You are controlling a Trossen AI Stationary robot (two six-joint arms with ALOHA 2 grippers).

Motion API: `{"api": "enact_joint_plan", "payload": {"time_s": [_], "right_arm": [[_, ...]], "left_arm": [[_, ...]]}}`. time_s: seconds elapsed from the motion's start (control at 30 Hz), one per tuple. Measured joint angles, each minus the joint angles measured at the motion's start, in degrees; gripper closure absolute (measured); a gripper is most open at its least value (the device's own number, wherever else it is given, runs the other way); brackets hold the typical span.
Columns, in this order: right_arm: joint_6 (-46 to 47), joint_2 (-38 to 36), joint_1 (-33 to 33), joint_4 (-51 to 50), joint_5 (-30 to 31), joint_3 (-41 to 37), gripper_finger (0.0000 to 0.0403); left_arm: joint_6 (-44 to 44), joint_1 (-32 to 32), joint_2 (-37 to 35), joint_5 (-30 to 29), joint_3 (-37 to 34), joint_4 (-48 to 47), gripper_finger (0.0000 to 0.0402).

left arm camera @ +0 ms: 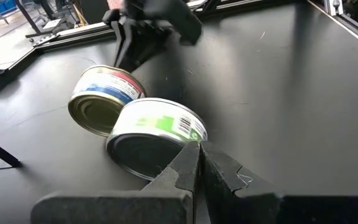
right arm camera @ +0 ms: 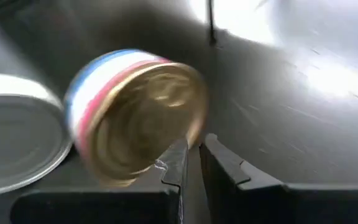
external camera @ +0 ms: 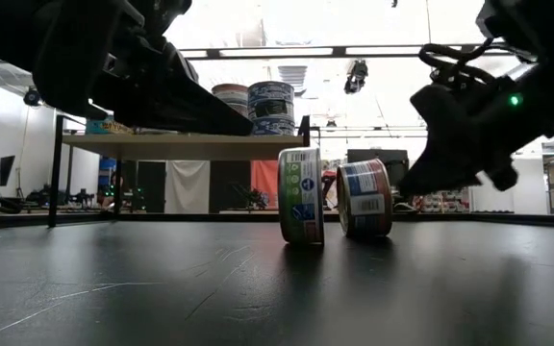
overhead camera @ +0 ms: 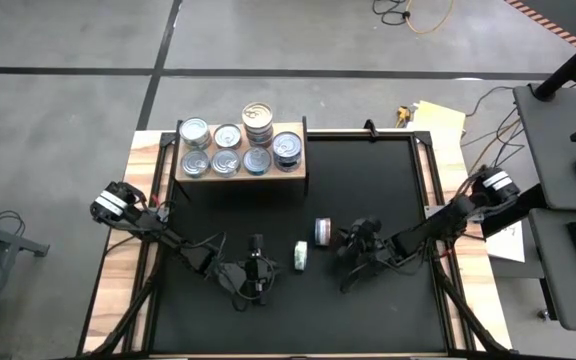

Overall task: Stack canned seafood by type on shelf
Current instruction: Stack the blue and pink tuna can on top of the other blue and pink tuna can on the shelf

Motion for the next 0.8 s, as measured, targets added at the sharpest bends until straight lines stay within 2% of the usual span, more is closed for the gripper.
{"api": "enact_joint_plan", "payload": {"time_s": [0.1, 0.3, 0.43, 0.6, 0.8], "right_arm": [[7.24, -4.08, -0.25, -11.63, -2.98, 2.59, 0.0369], [7.57, -6.26, -1.79, -27.95, -10.82, 14.70, 0.0345], [9.82, -4.05, -3.15, -42.42, -12.49, 25.33, 0.0303], [14.86, 0.43, -5.70, -58.31, -18.83, 38.35, 0.0239], [12.40, 7.21, -9.08, -63.94, -23.76, 49.70, 0.0163]], "left_arm": [[0.38, -0.01, -0.98, -0.01, -0.01, -1.63, 0.0401], [3.01, -0.01, -4.57, -0.14, -0.54, -5.65, 0.0402], [6.18, -0.01, -7.49, -0.26, -0.82, -8.78, 0.0401], [7.23, 0.76, -13.98, -0.15, -2.26, -15.86, 0.0401], [10.67, 1.04, -24.47, 0.61, -8.84, -15.47, 0.0401]]}}
